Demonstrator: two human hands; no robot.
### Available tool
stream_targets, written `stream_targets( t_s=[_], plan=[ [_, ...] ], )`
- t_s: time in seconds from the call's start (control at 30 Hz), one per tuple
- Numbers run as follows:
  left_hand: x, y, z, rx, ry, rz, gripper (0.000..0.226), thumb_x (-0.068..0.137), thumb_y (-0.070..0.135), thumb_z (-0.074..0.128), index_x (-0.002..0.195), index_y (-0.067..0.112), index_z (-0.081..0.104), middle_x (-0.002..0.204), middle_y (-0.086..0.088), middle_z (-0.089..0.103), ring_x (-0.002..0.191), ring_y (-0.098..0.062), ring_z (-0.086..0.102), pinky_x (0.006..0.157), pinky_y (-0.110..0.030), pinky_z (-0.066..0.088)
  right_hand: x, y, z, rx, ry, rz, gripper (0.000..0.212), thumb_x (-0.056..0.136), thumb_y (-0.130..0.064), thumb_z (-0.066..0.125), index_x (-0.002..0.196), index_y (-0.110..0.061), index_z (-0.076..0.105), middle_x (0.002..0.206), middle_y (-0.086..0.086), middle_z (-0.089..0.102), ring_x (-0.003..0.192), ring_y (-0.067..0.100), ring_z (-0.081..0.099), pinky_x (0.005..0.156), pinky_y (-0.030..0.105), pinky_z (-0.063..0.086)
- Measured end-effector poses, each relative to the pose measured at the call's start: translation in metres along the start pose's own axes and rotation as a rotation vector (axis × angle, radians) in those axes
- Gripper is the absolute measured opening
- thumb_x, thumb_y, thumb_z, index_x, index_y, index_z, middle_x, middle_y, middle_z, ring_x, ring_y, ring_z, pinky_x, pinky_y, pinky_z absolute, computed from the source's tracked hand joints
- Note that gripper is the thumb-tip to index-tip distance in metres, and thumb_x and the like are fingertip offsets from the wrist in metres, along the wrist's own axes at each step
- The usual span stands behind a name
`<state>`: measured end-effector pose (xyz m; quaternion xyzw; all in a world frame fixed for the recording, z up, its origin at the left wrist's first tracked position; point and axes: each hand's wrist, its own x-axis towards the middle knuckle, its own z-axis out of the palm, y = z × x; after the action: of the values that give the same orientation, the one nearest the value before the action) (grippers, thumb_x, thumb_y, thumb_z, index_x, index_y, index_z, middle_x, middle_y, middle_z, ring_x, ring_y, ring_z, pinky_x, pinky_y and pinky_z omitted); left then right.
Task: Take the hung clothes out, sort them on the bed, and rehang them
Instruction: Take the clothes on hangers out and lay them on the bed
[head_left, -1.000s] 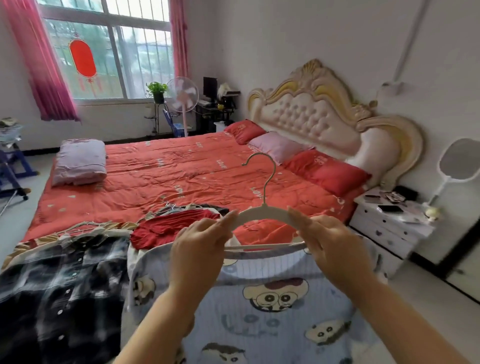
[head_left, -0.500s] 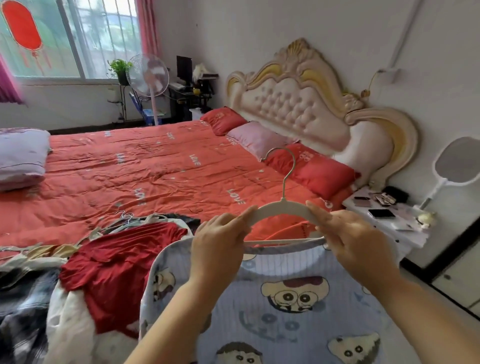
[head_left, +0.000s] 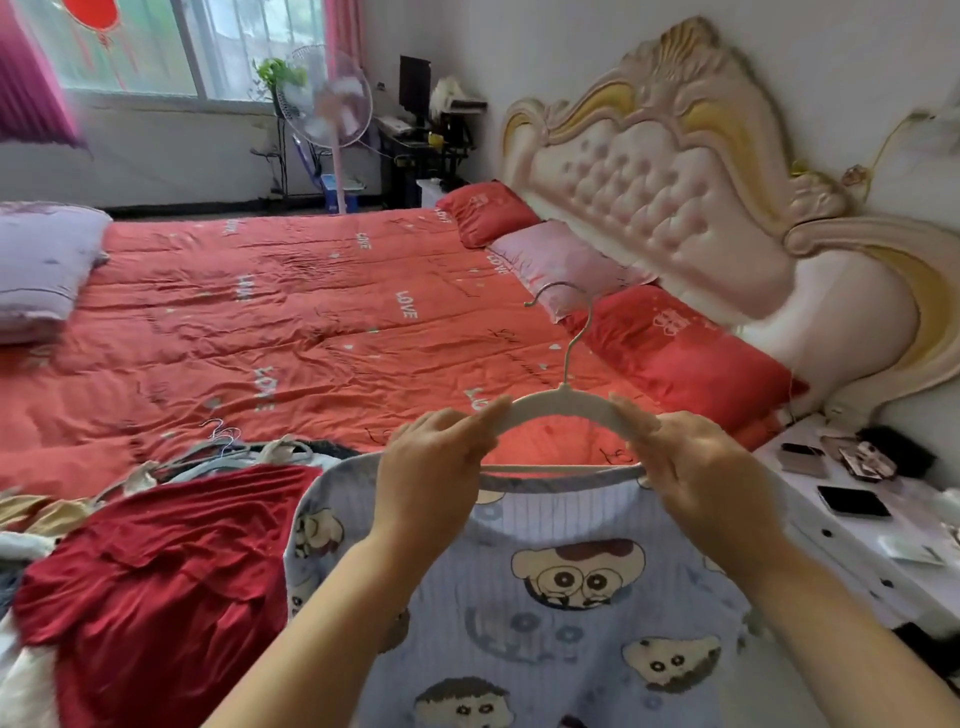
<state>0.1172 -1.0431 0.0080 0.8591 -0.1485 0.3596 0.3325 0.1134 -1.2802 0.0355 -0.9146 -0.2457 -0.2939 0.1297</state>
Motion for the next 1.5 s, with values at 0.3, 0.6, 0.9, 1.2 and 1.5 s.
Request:
stream_targets(
  t_s=[0.3, 0.6, 0.9, 1.2, 1.5],
  plan=[
    [0.067, -0.038, 0.084, 0.136, 0.011, -0.159, 0.039, 0.071, 0.011, 0.064, 0.108, 0.023, 0.07, 0.067, 0.002, 0.065, 0.052, -0.018, 0.056, 0.051, -0.025, 0.038, 0.096, 0.103, 0.075, 0.093, 0.023, -0.126, 0.045, 0.072, -0.018, 0.065, 0.117, -0.019, 0.063, 0.066, -0.002, 0.065, 0.049, 0.005, 0.05, 0.053, 0.007, 0.031],
    [0.105, -0.107, 0.128, 0.096, -0.038, -0.332, 0.042, 0.074, 0.015, 0.059, 0.114, 0.023, 0.067, 0.076, -0.003, 0.068, 0.059, -0.022, 0.06, 0.052, -0.033, 0.048, 0.158, 0.146, 0.165, 0.295, -0.015, -0.143, 0.051, 0.081, -0.017, 0.061, 0.129, -0.028, 0.05, 0.074, 0.003, 0.065, 0.059, 0.02, 0.06, 0.047, 0.03, 0.052],
    [0.141, -0.18, 0.155, 0.071, -0.088, -0.376, 0.041, 0.076, 0.006, 0.068, 0.116, 0.019, 0.067, 0.086, -0.008, 0.07, 0.07, -0.027, 0.063, 0.063, -0.037, 0.053, 0.208, 0.158, 0.23, 0.331, -0.062, -0.117, 0.045, 0.084, -0.025, 0.047, 0.13, -0.028, 0.046, 0.077, 0.004, 0.066, 0.062, 0.022, 0.061, 0.052, 0.03, 0.053],
    [0.173, -0.245, 0.186, 0.115, -0.126, -0.541, 0.04, 0.082, 0.008, 0.065, 0.12, 0.021, 0.064, 0.088, -0.009, 0.068, 0.078, -0.03, 0.06, 0.069, -0.044, 0.05, 0.263, 0.179, 0.316, 0.437, -0.132, -0.149, 0.044, 0.085, -0.023, 0.044, 0.129, -0.027, 0.046, 0.077, 0.004, 0.064, 0.066, 0.021, 0.059, 0.061, 0.027, 0.048],
    [0.19, -0.335, 0.248, 0.276, -0.177, -0.719, 0.045, 0.076, 0.003, 0.069, 0.12, 0.014, 0.064, 0.089, -0.009, 0.069, 0.08, -0.034, 0.062, 0.071, -0.043, 0.048, 0.313, 0.208, 0.44, 0.553, -0.372, -0.082, 0.043, 0.087, -0.024, 0.042, 0.127, -0.02, 0.056, 0.078, 0.001, 0.059, 0.068, 0.02, 0.054, 0.058, 0.036, 0.048]
  ],
)
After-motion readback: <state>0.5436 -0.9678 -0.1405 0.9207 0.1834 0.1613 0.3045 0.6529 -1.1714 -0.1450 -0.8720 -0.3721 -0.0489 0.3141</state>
